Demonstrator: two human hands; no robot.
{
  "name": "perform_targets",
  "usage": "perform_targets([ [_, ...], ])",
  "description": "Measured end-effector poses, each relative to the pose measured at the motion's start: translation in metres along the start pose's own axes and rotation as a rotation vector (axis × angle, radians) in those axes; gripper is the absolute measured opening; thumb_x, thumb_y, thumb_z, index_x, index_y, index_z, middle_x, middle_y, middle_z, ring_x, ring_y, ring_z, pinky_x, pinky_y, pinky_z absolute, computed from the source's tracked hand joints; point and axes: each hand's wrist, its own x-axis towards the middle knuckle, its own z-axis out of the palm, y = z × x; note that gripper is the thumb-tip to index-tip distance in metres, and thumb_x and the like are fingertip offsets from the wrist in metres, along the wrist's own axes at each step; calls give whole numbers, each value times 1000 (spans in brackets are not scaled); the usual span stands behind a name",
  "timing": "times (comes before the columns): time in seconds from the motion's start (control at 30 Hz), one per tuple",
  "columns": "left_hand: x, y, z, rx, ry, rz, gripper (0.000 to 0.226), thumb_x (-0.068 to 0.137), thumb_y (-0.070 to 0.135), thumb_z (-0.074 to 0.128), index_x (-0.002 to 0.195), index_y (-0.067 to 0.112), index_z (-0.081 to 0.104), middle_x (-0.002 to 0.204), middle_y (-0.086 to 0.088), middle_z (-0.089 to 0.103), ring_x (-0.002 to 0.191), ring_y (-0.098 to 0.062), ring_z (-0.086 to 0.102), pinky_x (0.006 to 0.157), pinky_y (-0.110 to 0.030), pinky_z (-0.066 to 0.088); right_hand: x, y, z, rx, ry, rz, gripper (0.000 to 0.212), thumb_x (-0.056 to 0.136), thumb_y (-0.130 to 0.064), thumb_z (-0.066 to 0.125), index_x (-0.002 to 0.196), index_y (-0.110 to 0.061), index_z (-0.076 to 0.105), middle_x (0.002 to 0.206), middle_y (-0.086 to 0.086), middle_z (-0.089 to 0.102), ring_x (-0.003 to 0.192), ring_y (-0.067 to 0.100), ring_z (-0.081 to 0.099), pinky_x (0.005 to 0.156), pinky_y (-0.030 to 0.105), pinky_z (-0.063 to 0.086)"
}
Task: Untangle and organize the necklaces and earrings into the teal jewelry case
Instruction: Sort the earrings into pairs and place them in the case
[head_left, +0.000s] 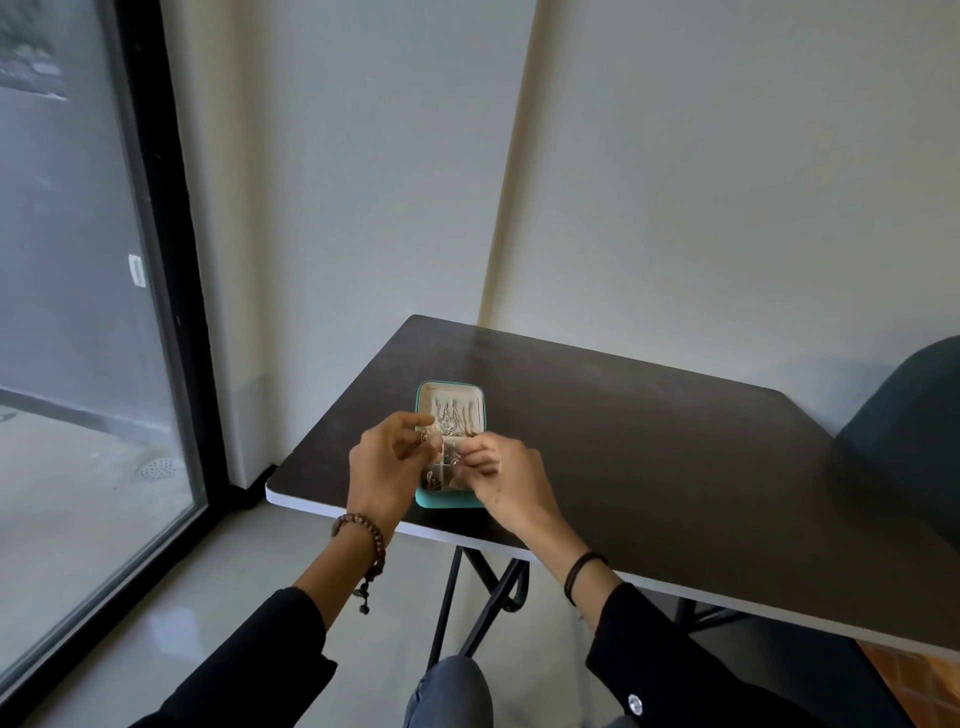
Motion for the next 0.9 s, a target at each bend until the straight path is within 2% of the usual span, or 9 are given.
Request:
perform_targets([
  [0.17,0,-3,8,42,-3,13,24,87,12,73,111,16,70,100,-1,74,88,-8,70,77,-25,59,2,0,7,-120,21,-36,17,91,-5,72,107,-8,77,94,1,75,76,0,66,72,6,53],
  [0.27,0,-3,11,55,-4,12,26,88,13,72,114,15,69,104,-5,73,92,-15,71,79,-29,61,2,3,10,-220,23,-51,17,91,-3,70,104,-10,79,101,2,72,84,11,70,79,22,59],
  [0.37,1,-4,13,77,-23,26,25,89,15,72,114,18,68,103,-2,72,93,-15,70,73,-22,58,1,9,12,-225,48,-39,16,92,-8,72,107,-11,78,106,3,69,91,15,69,83,28,60],
  [0.43,1,-5,15,95,-59,30,26,89,16,72,114,19,68,102,0,71,92,-12,69,71,-17,55,0,11,12,-210,56,-32,15,93,-12,73,107,-12,76,107,4,68,91,14,69,82,27,60],
  [0.53,2,-6,18,140,-130,43,26,88,13,73,114,17,71,101,-1,73,91,-11,70,77,-19,58,-1,12,10,-193,62,-29,16,93,-10,71,108,-11,76,106,5,67,89,13,68,80,24,59],
  [0.67,5,-13,21,272,-164,80,26,89,15,72,115,19,73,106,-3,74,98,-15,69,92,-39,57,-3,12,7,-180,64,-35,16,94,-7,68,109,-10,75,107,5,67,90,14,69,78,16,57],
  [0.77,5,-17,23,357,-188,95,27,90,16,71,115,24,73,112,0,73,105,-17,66,98,-45,52,-4,13,6,-162,69,-49,17,95,-8,69,111,-9,74,108,5,67,90,12,69,77,13,56],
  [0.83,4,-19,25,424,-174,129,27,91,18,70,114,31,73,113,5,73,108,-16,63,101,-41,43,-4,14,6,-148,70,-55,18,95,-8,68,111,-10,74,108,4,67,91,12,68,80,18,58],
  [0.9,2,-18,27,528,-134,170,30,92,18,68,116,37,71,119,9,70,115,-15,56,92,-31,29,-5,15,6,-148,66,-52,18,96,-8,67,112,-11,74,110,3,66,93,12,68,78,15,57],
])
